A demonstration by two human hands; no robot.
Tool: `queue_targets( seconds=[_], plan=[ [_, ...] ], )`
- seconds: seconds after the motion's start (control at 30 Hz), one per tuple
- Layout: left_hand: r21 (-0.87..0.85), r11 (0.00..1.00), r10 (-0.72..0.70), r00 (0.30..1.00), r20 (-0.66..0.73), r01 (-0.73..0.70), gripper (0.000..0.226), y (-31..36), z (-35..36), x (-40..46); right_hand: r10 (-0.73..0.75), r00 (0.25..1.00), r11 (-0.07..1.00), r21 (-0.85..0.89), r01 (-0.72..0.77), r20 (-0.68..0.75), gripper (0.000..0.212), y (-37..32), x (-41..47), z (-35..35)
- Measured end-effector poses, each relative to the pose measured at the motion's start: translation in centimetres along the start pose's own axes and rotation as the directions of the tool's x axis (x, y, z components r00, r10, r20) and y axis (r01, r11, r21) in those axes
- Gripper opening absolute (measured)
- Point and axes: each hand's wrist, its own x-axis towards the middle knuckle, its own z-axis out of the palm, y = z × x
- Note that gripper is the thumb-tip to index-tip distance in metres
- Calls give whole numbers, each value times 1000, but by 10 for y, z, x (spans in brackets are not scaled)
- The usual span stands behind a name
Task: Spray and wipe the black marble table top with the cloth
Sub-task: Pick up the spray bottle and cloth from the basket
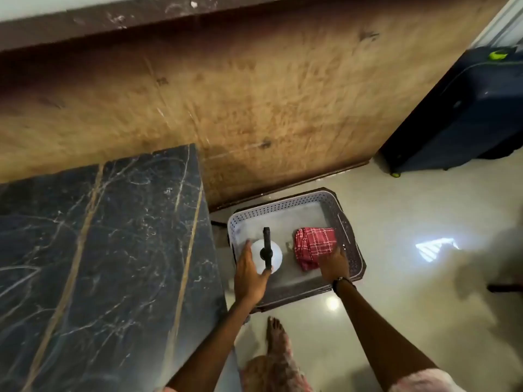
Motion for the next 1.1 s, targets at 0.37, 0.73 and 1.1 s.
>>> queue_targets(
  seconds=[0.37, 0.73, 1.1],
  plan=[
    [-172, 975, 146, 989, 36, -138, 74, -11, 25, 51, 36, 997, 978, -203, -49, -67, 60, 17, 65, 16],
    [-204, 947, 255, 967, 3, -250, 53, 27, 11, 26, -209, 956, 910, 399, 112, 207, 29, 10, 35, -19],
    [-372, 811, 409, 893, -189, -451, 33, 101, -84, -104, -319, 861, 579, 801, -155, 397, 47, -79, -92, -80]
  ],
)
